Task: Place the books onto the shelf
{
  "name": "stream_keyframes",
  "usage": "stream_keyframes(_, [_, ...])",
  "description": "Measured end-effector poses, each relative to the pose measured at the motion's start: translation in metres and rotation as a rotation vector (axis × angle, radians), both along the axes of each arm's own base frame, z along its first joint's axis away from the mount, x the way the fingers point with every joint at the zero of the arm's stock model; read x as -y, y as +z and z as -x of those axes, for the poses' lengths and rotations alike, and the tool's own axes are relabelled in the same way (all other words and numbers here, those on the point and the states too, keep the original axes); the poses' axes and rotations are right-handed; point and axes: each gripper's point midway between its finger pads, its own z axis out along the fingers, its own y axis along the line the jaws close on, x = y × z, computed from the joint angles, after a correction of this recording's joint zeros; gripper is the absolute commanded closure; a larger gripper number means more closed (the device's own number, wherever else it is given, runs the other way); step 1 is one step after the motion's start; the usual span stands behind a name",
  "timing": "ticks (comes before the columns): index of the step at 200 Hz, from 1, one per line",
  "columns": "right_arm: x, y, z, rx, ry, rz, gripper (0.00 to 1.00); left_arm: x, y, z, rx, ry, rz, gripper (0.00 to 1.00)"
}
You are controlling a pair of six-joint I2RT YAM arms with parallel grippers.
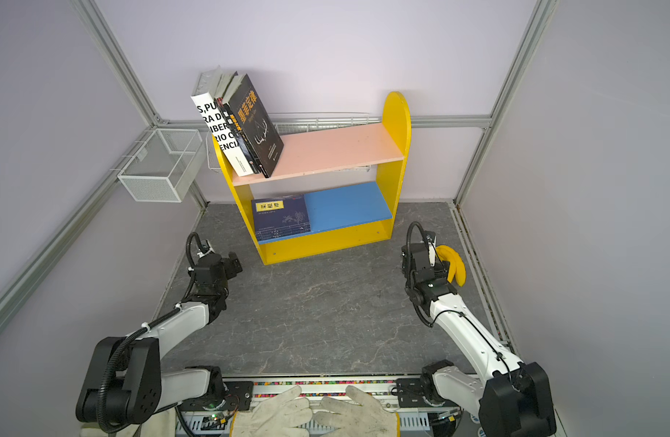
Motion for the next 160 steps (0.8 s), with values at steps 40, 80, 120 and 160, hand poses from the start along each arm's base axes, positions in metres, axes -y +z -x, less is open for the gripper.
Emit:
stream_keyframes(40, [0.021,-0.008,-0.006,0.051,-0.081,0.016,0.11,0.000,-0.001,-0.015,0.048,-0.026,-0.042,0.01])
stream_keyframes(80, [0.036,-0.044,-0.011,0.056,-0.076,0.004,0.11,0.004,-0.057,-0.006,-0.002,-0.071,-0.056,0.01])
stream_keyframes(120, [0.050,-0.089,-0.017,0.042,-0.050,-0.041,0.11,0.000,-0.043,-0.009,0.073,-0.063,-0.048,0.01])
stream_keyframes(160, [0.044,-0.086,-0.038,0.120,0.031,-0.037,0.11,-0.001,-0.035,-0.012,0.105,-0.062,-0.045,0.01])
